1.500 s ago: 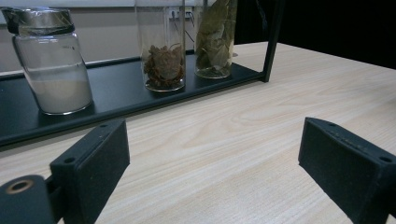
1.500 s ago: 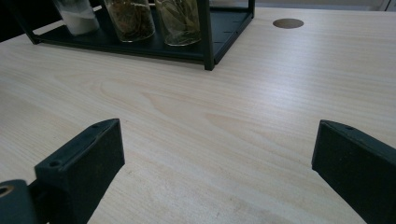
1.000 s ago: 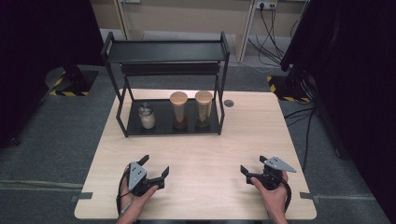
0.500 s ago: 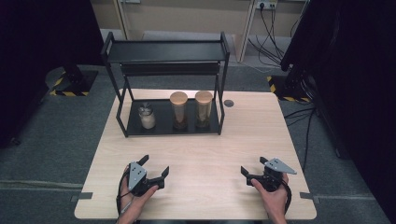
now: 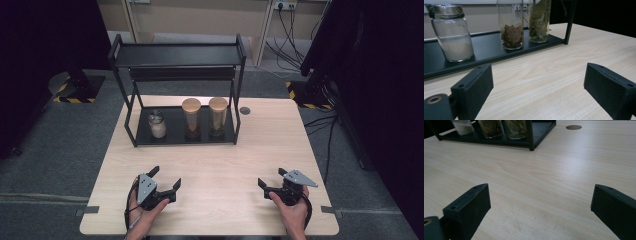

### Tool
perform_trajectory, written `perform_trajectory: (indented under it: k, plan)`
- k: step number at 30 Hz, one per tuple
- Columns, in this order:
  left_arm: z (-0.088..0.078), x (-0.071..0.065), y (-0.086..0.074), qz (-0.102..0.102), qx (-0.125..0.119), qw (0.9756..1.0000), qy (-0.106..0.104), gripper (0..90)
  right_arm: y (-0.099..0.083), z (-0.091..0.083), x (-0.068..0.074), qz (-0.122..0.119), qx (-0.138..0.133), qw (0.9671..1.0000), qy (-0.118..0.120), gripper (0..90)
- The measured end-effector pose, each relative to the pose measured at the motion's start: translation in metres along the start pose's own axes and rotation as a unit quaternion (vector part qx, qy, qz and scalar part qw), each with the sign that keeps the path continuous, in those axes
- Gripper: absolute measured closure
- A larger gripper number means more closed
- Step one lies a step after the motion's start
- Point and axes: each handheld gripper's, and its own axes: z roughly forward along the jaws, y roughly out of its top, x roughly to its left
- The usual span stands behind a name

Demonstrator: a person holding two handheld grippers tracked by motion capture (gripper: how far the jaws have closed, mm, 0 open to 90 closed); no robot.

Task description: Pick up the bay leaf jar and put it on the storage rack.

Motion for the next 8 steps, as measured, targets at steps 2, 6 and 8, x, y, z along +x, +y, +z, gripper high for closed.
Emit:
perform_trajectory:
  k: [2,6,8]
  plan:
    - [0.0001,0.0001,0.0001,-0.001,0.001,1.0000,0.000,8.2,0.0001,0.0001,-0.0003,0.001,0.000,1.0000,0.001,2.7]
    - [0.0001,-0.0001,0.0001,0.000,0.001,1.0000,0.001,8.2,0.0000,-0.0002,-0.0010,0.004,-0.001,1.0000,0.002,2.5]
    - [0.0001,0.0001,0.0001,-0.001,0.001,1.0000,0.001,8.2,-0.0001,-0.0003,-0.0008,0.003,-0.002,1.0000,0.002,2.4]
